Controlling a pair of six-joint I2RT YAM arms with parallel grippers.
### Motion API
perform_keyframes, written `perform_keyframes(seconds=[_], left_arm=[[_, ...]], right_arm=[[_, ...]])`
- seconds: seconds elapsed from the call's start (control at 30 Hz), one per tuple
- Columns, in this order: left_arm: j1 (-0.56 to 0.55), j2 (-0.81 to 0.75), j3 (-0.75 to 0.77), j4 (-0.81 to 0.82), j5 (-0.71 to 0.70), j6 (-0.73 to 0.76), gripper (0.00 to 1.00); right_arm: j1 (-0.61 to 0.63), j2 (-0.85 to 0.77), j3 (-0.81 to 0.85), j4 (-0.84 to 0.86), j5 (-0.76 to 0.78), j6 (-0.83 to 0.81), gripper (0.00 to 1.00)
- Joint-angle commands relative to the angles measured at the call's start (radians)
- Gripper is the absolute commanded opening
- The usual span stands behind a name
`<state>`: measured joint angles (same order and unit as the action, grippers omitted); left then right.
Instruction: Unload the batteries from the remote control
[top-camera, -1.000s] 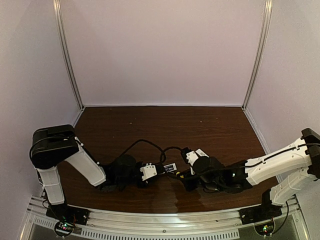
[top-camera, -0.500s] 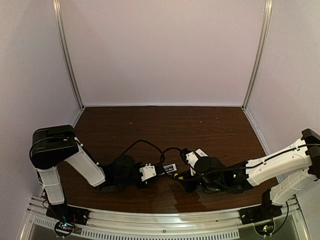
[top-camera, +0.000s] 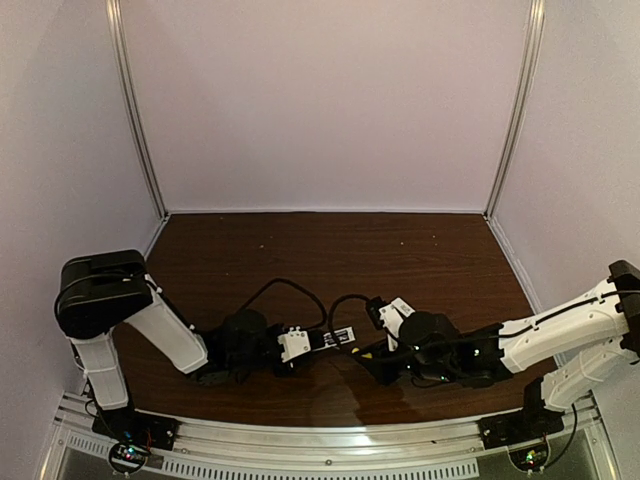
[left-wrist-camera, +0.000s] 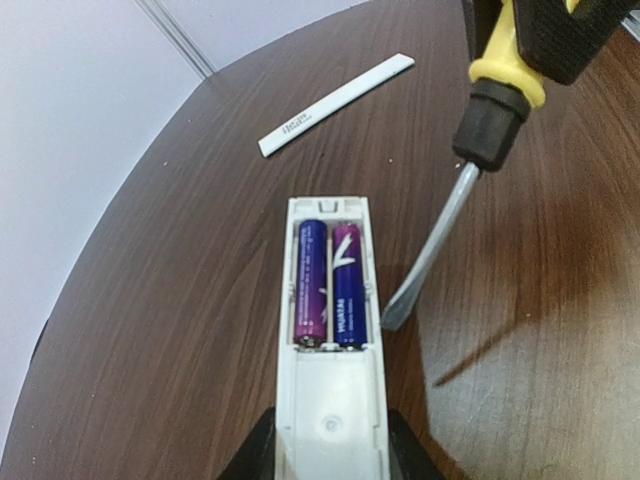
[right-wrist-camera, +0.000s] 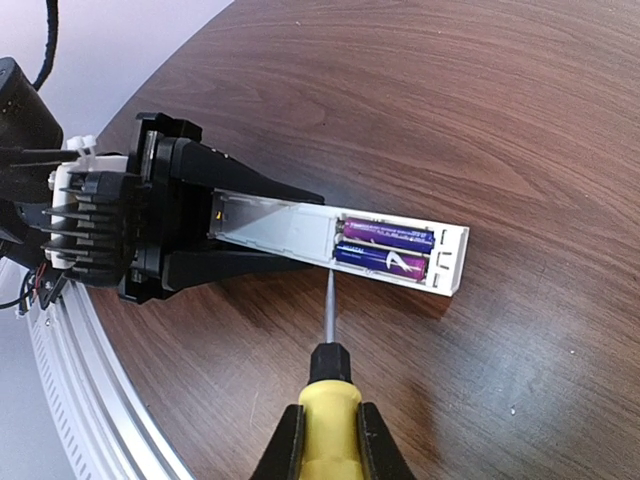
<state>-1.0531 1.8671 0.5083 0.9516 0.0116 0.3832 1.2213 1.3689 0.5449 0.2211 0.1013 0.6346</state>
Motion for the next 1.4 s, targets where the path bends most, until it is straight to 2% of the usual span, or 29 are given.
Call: perform_keyframes(seconds=[0.0,0.73,1.37], left_arm=[[-0.004,-0.028,-0.014,0.077,0.029,0.002,0.00],[-0.004,-0.064,-0.052,0.119,0.065,-0.005,0.00],[-0.004,-0.081,-0.064,0.133,0.079,-0.015,0.00]], right_arm=[[-0.014,-0.025,-0.025,0.049,-0.033,0.007,0.00],[-0.067,-0.046,-0.102,0.165,-0.176,0.038,0.00],[-0.101,-0.081,-0.131,0.165,-0.212,0.046,0.00]])
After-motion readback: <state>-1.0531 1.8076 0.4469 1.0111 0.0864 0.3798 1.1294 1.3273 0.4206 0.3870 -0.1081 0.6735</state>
